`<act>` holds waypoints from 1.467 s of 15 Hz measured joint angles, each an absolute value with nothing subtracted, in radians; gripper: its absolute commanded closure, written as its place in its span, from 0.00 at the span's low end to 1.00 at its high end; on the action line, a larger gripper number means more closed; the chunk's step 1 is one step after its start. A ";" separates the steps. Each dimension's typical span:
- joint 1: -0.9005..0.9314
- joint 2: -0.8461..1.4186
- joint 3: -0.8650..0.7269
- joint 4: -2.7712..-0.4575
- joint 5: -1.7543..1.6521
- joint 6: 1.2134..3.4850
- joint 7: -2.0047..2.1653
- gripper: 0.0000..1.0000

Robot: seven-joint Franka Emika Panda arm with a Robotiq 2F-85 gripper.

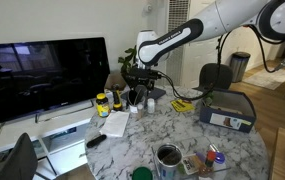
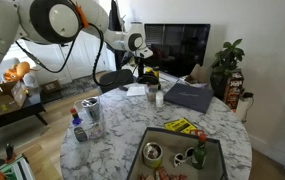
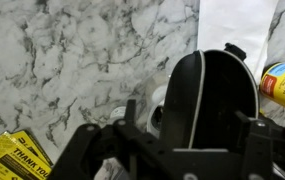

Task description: Pick up the sunglasses pouch from the frost flex cup top and move to the right side of the table close to the shoe box

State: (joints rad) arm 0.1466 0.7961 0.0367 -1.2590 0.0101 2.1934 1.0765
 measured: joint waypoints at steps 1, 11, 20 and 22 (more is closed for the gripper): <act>0.147 0.813 0.036 -1.239 0.011 2.187 1.077 0.55; 0.172 0.850 0.018 -1.101 0.010 2.010 1.072 0.99; 0.155 0.585 -0.110 -1.351 -0.015 1.939 1.209 0.99; 0.134 0.548 -0.128 -1.457 -0.015 1.922 1.244 0.99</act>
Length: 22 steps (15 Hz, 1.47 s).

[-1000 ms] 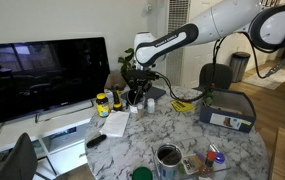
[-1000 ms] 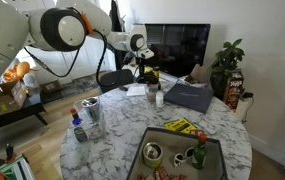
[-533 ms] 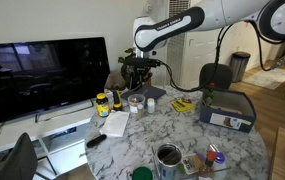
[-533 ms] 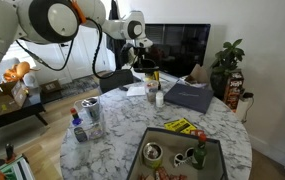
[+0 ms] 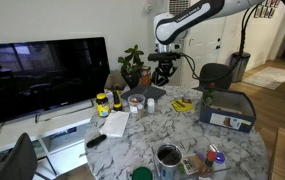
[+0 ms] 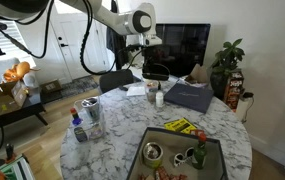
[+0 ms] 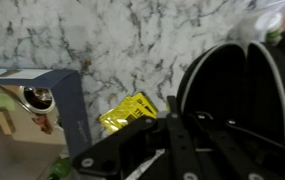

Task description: Pick up the sunglasses pouch from the frost flex cup top and move to the right side of the table close to the shoe box

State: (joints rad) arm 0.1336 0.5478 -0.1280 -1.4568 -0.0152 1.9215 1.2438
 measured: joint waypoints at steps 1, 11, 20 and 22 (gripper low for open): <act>0.122 0.535 -0.132 -1.512 -0.015 1.916 1.258 0.99; 0.041 0.508 -0.128 -1.852 0.073 1.906 1.313 0.99; 0.147 0.702 -0.133 -1.627 -0.197 1.684 1.516 0.99; 0.168 0.764 -0.134 -1.544 -0.234 1.583 1.543 0.99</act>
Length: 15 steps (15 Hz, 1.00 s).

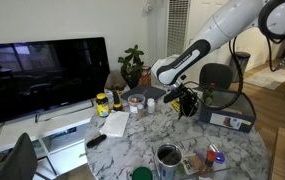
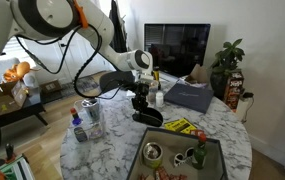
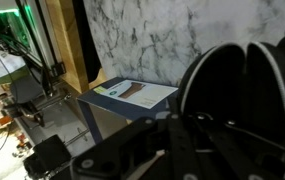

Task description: Pick up the sunglasses pouch from the frost flex cup top and move to the right side of the table close to the shoe box

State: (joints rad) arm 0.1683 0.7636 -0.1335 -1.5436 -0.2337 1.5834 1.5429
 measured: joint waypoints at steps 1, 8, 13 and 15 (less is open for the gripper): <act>0.173 0.792 -0.134 -1.507 -0.245 1.542 1.547 0.99; 0.160 0.954 -0.143 -1.340 -0.255 1.492 1.548 0.99; 0.153 1.013 -0.155 -1.274 -0.253 1.429 1.539 0.55; 0.152 1.006 -0.155 -1.263 -0.251 1.407 1.526 0.40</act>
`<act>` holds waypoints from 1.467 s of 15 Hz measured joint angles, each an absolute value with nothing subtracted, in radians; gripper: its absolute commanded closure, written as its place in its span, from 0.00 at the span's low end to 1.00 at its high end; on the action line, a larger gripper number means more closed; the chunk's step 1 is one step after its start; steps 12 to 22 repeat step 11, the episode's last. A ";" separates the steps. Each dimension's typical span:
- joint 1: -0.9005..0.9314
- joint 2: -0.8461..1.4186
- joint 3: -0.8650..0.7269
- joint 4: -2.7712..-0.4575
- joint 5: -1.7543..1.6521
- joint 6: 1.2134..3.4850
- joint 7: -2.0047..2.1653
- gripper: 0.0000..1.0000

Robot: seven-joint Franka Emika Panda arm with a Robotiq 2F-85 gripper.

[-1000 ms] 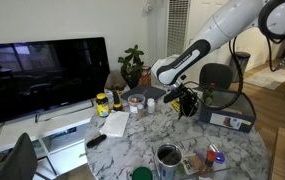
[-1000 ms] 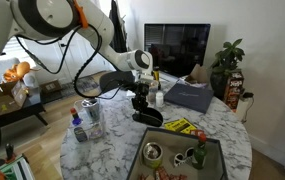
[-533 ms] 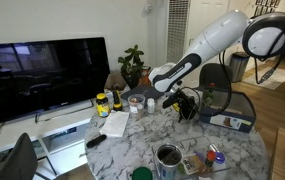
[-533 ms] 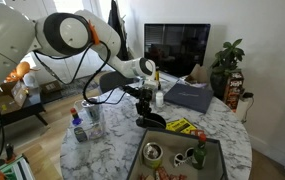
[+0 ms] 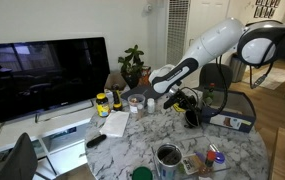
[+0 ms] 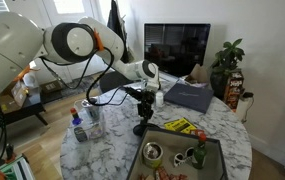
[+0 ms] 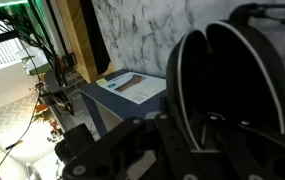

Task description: Pick up the sunglasses pouch from the frost flex cup top and move to the right side of the table close to the shoe box

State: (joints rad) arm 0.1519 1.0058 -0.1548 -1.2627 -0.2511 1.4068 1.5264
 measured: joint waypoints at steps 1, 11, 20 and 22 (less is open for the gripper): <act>0.152 0.989 -0.155 -1.263 -0.251 1.406 1.525 0.33; 0.139 0.480 -0.134 -1.572 -0.267 1.718 1.443 0.00; 0.139 0.480 -0.134 -1.572 -0.267 1.718 1.443 0.00; 0.139 0.480 -0.134 -1.572 -0.267 1.718 1.443 0.00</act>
